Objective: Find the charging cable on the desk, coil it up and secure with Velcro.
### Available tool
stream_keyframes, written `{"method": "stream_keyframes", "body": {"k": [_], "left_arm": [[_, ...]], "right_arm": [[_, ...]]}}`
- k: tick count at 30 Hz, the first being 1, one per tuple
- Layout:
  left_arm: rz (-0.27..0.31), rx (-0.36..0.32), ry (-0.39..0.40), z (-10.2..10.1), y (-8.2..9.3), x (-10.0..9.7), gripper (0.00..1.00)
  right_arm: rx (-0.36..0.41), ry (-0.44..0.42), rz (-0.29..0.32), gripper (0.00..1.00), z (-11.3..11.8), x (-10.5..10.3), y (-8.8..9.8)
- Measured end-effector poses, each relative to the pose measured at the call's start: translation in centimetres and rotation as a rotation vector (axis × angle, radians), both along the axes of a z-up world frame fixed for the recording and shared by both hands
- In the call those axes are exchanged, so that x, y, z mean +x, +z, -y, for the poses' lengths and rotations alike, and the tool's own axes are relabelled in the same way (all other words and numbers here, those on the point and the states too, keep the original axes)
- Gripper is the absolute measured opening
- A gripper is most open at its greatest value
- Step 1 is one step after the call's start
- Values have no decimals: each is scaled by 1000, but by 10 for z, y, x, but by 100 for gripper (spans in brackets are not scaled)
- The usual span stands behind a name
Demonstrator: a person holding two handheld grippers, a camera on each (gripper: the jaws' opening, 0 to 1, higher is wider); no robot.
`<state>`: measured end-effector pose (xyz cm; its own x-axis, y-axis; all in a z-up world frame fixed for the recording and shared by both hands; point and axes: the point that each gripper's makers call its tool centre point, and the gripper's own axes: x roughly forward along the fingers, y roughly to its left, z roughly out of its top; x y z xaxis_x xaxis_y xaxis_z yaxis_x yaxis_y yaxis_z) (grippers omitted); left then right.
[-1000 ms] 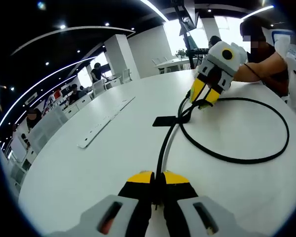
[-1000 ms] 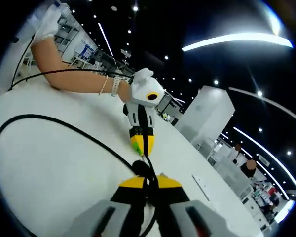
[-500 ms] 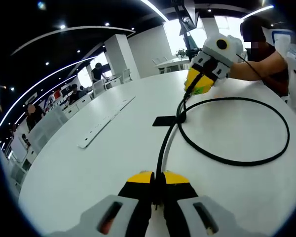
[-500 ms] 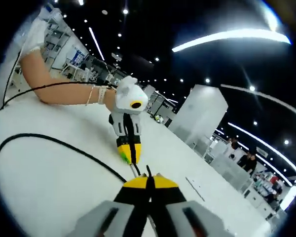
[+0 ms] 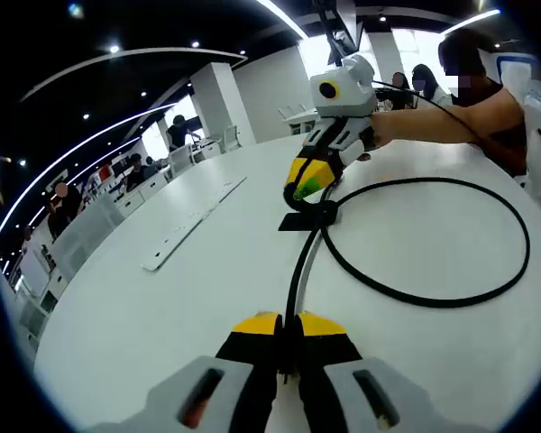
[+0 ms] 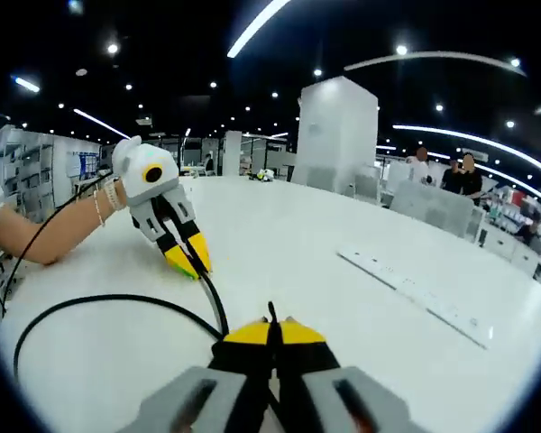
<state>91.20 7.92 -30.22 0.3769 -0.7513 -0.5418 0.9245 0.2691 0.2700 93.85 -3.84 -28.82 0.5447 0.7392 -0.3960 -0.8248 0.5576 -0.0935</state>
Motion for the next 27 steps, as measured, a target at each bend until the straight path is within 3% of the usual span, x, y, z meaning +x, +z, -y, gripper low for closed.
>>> {"method": "stream_keyframes", "body": {"k": [3, 6, 13, 21, 22, 23, 25, 27], "left_arm": [[0, -1, 0, 0, 0, 0, 7], [-1, -3, 2, 0, 0, 0, 7], [-1, -3, 3, 0, 0, -1, 7], [-2, -4, 7, 0, 0, 0, 7], [-3, -5, 9, 0, 0, 0, 7], [-3, -6, 10, 0, 0, 0, 7], [-3, -10, 11, 0, 0, 0, 7], [-4, -10, 11, 0, 0, 0, 7]], "right_arm": [[-15, 15, -38, 3, -3, -3, -8], [-58, 32, -26, 3, -4, -2, -14], [-79, 52, -50, 3, -3, 2, -19], [-58, 50, -144, 4, -3, 2, -21], [-62, 53, -136, 5, -3, 2, -21], [-83, 76, -83, 7, -2, 4, -18], [-22, 51, -67, 9, 2, 3, -11], [59, 40, -78, 3, 5, 3, 2]]}}
